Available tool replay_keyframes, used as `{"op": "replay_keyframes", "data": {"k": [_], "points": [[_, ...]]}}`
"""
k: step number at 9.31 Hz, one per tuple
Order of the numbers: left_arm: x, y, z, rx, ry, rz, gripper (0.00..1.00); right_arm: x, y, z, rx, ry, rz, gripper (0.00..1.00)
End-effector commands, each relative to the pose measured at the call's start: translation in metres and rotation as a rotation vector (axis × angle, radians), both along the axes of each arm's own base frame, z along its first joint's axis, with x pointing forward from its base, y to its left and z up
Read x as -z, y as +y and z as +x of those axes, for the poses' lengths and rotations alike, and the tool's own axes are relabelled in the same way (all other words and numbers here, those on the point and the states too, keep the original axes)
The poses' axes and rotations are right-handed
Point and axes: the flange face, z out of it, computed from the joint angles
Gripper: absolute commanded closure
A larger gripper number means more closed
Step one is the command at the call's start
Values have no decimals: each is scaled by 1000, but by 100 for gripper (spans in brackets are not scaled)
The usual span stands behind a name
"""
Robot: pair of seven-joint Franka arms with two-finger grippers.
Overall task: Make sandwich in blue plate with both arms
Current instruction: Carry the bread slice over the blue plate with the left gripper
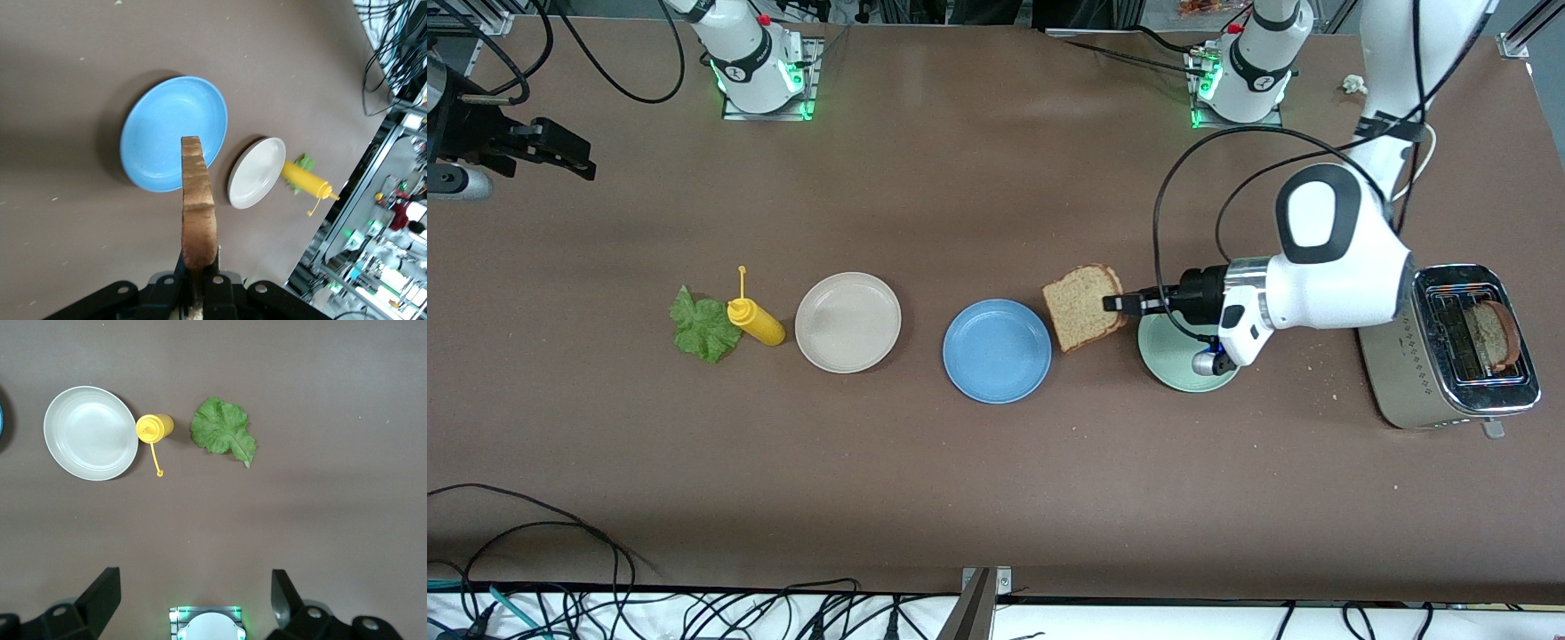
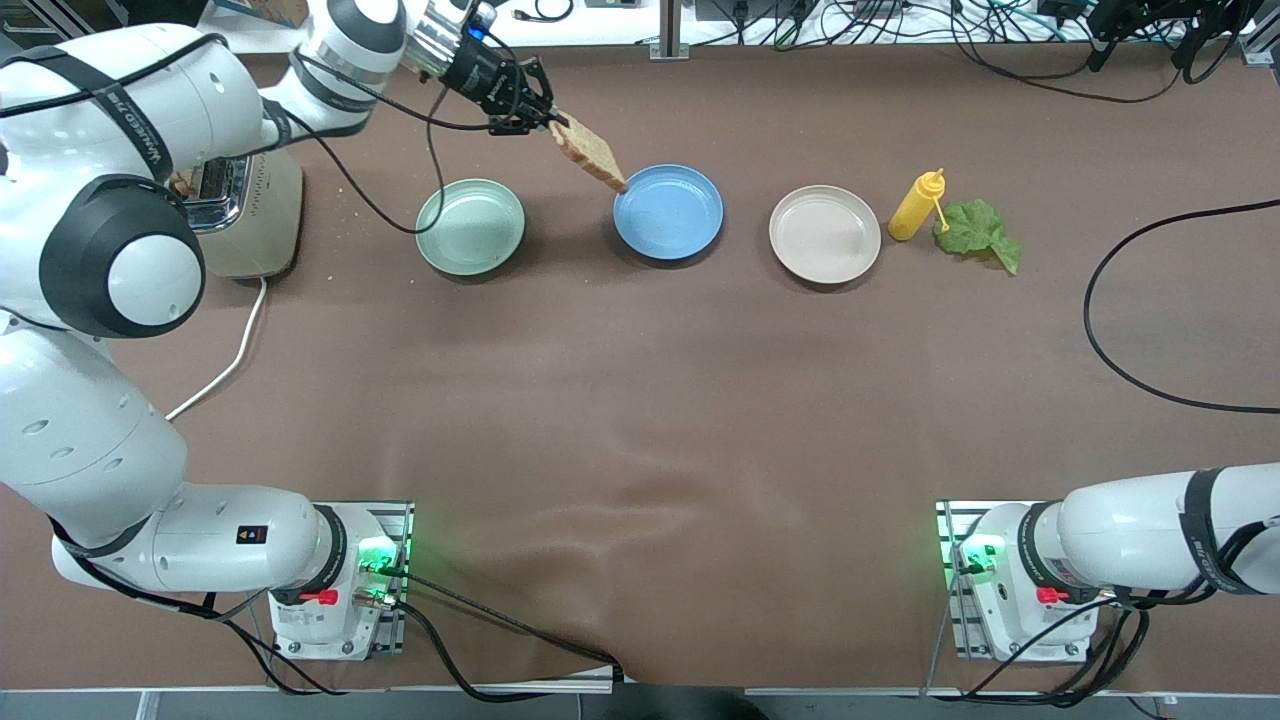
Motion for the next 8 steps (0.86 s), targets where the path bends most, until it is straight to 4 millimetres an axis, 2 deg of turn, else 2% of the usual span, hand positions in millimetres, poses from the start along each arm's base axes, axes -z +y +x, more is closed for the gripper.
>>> {"op": "replay_keyframes", "data": {"k": [1, 5, 8], "points": [[26, -54, -18, -103, -55, -2, 100, -3, -1, -1, 5, 7, -3, 0], [69, -103, -36, -171, -88, 37, 100, -2, -1, -1, 2, 10, -2, 0], [101, -125, -48, -214, -154, 13, 100, -1, -1, -1, 2, 12, -2, 0]]}}
